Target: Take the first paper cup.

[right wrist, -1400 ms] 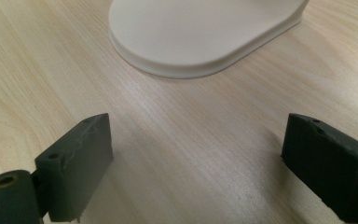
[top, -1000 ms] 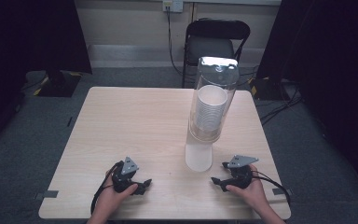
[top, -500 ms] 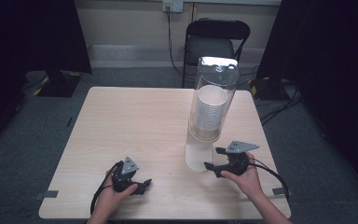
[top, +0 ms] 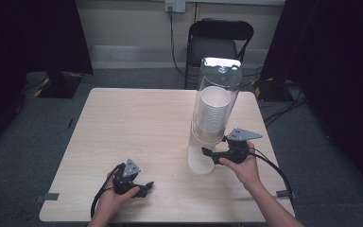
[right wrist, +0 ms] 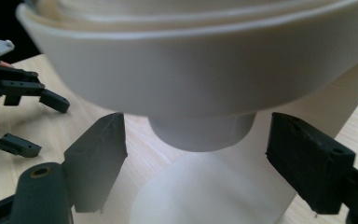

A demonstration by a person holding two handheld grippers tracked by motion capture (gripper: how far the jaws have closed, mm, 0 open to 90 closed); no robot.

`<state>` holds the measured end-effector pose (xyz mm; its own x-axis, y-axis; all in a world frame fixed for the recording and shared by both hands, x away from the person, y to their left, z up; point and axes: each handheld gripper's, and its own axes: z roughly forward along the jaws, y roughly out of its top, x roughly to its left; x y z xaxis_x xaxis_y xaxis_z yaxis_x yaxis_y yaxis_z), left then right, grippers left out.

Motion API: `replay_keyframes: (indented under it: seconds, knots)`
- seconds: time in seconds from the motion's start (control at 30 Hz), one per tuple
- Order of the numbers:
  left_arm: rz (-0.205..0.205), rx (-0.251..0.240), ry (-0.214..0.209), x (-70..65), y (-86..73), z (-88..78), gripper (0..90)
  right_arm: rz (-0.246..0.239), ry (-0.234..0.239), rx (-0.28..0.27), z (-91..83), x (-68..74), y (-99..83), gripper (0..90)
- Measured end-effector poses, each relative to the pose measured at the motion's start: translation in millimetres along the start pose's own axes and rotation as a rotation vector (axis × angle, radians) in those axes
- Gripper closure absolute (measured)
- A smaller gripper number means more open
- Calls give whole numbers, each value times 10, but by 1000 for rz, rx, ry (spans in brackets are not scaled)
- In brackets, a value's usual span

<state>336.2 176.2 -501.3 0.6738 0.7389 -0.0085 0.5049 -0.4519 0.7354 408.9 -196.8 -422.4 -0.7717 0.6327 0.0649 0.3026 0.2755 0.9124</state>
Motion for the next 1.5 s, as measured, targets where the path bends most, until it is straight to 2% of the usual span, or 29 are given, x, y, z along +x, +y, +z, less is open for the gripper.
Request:
replay_keyframes:
  seconds: [0.17, 0.23, 0.27, 0.43, 0.57, 0.63, 0.67, 0.87, 0.9, 0.93, 0.97, 1.0, 1.03, 1.07, 1.1, 1.13, 1.17, 1.23, 1.27, 1.3, 1.33, 1.43, 1.5]
  knots:
    - [2, 1, -2, 2, 0, -1, 138, -38, 12, -11, 36, 28, 66, 235]
    - [-4, -4, -1, -1, -1, 1, 138, -24, 17, -23, 47, 20, 72, 254]
    - [7, 4, -1, 6, 0, -4, 138, -19, 16, -25, 51, 15, 71, 270]
    - [-3, -4, -2, 0, -1, 0, 138, -28, 7, -31, 58, 1, 67, 345]
    - [7, 4, -2, 6, 0, -4, 138, -60, 2, -40, 59, -7, 44, 362]
    - [8, 4, -2, 6, 0, -4, 138, -61, -5, -41, 55, -9, 34, 364]
    - [0, -2, -1, 0, -2, -1, 138, -59, -13, -72, 69, 11, -8, 367]
    - [-3, -5, -1, -3, -2, 1, 138, -72, -21, -84, 80, 16, -43, 370]
    - [1, -2, -1, 1, -2, -1, 138, -67, -12, -72, 101, 14, -67, 371]
    - [-3, -5, -2, -1, -2, 0, 139, -72, -23, -10, 134, 18, -116, 376]
    - [-3, -5, -2, -1, -2, 0, 138, -72, -23, -10, 134, 18, -116, 376]
    - [-2, -6, -3, 0, -4, 0, 139, -69, -25, 139, 256, -25, -390, 376]
    - [4, -7, -3, 3, -6, -2, 139, -57, -32, 170, 289, -45, -579, 376]
    - [10, 0, -8, 7, -5, -8, 140, -54, -36, 198, 295, -68, -682, 374]
    - [10, 0, -8, 7, -5, -8, 142, -54, -36, 198, 295, -68, -682, 374]
    - [14, 0, -11, 11, -7, -8, 141, -55, -21, 127, 213, -80, -614, 373]
    - [14, 0, -11, 11, -7, -8, 141, -85, -33, 146, 187, -74, -559, 372]
    - [11, -2, -12, 10, -6, -6, 141, -96, -31, 156, 157, -82, -499, 372]
    - [14, -1, -13, 12, -5, -5, 140, -97, -10, 198, 120, -113, -459, 371]
    - [14, -1, -13, 12, -5, -5, 140, -97, -10, 198, 120, -113, -459, 371]
    - [14, -1, -13, 12, -5, -5, 140, -120, -9, 230, 92, -139, -506, 369]
    - [14, -2, -13, 12, -5, -4, 140, -93, -7, 244, 53, -208, -600, 368]
    - [15, -2, -13, 12, -5, -5, 140, -58, -39, 254, -48, -313, -732, 367]
